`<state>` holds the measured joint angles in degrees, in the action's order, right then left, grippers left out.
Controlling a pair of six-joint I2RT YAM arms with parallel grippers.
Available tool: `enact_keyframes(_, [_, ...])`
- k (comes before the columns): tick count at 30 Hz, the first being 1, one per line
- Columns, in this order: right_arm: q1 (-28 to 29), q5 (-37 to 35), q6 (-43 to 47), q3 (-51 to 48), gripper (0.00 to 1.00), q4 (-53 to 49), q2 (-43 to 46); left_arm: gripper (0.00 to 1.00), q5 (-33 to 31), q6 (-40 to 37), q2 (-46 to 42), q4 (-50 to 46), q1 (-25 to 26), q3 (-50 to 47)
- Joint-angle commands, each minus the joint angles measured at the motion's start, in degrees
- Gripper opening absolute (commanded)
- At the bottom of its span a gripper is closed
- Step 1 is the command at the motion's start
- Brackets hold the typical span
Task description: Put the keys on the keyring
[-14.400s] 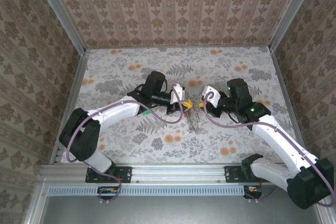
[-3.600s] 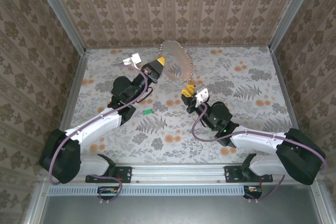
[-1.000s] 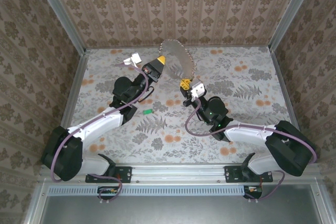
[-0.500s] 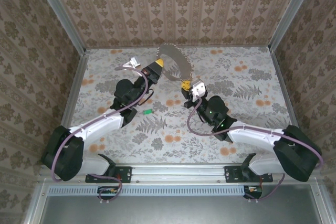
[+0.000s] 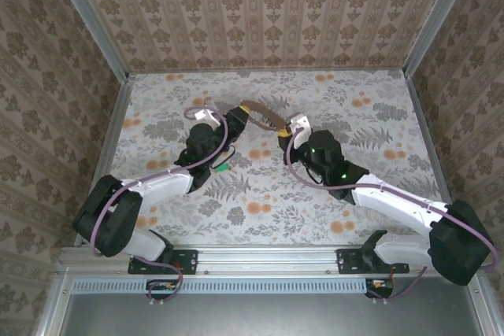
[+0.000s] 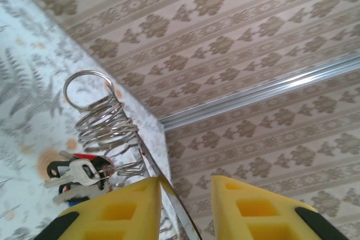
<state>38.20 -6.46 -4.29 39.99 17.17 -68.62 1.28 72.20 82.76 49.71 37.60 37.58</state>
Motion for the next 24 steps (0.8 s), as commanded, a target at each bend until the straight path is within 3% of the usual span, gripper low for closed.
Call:
enact_keyframes(1, [-2.1,3.5,-1.8,4.1,0.0,-8.8,0.2,0.32,1.6,3.3,1.7,1.9,0.2,-1.1])
enact_keyframes(10, [-9.3,11.8,-0.9,9.2,0.0,-22.5,-3.2,0.42,5.9,6.5,9.2,5.0,0.6,-2.7])
enact_keyframes(16, [-12.4,15.0,4.3,12.8,0.0,-30.6,-4.9,0.45,6.5,4.7,9.4,5.1,0.8,-4.6])
enact_keyframes(24, [-14.2,26.4,21.1,15.8,0.0,-38.2,-3.9,0.45,7.6,-10.7,1.1,-3.0,0.5,-4.6])
